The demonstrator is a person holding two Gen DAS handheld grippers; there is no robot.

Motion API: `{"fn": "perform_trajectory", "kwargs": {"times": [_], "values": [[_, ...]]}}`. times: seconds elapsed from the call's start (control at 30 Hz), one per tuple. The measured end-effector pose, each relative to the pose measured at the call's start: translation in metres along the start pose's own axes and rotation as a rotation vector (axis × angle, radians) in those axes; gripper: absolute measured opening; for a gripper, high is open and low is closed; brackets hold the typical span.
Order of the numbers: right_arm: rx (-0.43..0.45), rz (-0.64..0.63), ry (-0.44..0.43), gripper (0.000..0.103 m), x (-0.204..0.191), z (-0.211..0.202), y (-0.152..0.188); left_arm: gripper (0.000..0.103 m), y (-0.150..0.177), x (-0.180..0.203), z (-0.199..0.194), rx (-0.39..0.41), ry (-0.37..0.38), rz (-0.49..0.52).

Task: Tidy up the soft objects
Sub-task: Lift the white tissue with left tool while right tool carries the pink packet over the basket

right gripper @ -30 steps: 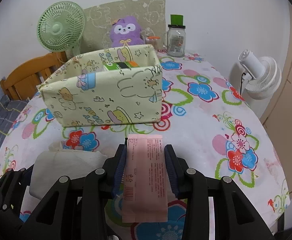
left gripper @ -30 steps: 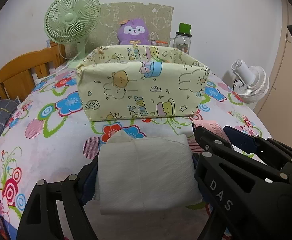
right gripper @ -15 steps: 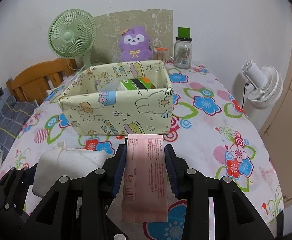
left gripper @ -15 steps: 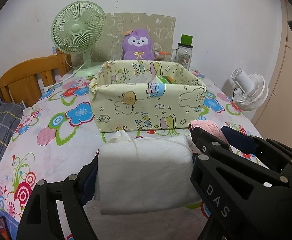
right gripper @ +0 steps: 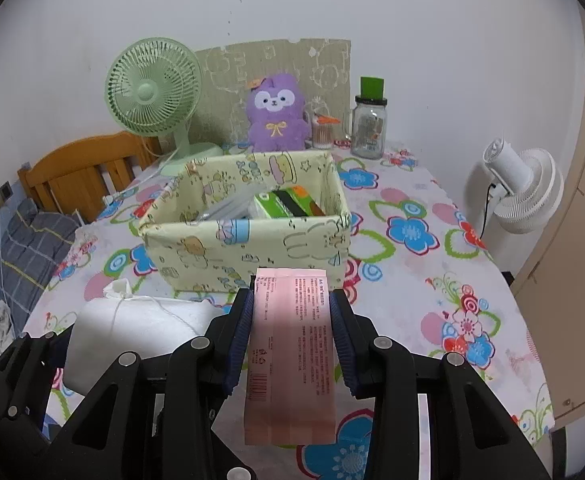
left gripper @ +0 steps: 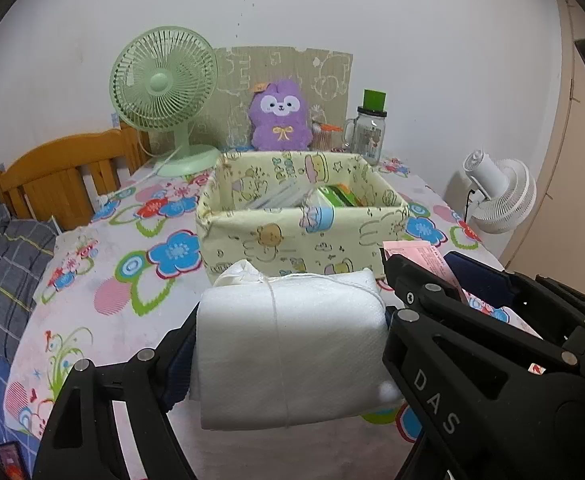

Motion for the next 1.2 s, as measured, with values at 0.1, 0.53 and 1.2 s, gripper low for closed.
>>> {"fn": "perform_trajectory", "kwargs": {"times": [0.1,0.53,1.2], "values": [[0.005,-0.006,0.004,0.042,-0.002,-0.002,-0.005,0.085,-0.004,-0.002,-0.002,0.005,-0.003,0.003],[0.028,0.0,0.003,0.042,-0.006,-0.008,-0.023,0.085,-0.022,-0.006,-0.006,0.025,-0.011,0.019],[0.055,0.006,-0.014,0.042,-0.012,0.002,-0.057,0.085,-0.055,-0.014,0.005,0.049,-0.019,0.043]]}}
Point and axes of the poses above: each gripper's, at about its wrist camera, not at the fingertips, and z roughly the way its jaws point, x to its right, y to its underside, the point moved 5 cm from there along z, roughly the way its jaws point, and after that the axes turned 11 degrees about z, right-handed, at the moved point
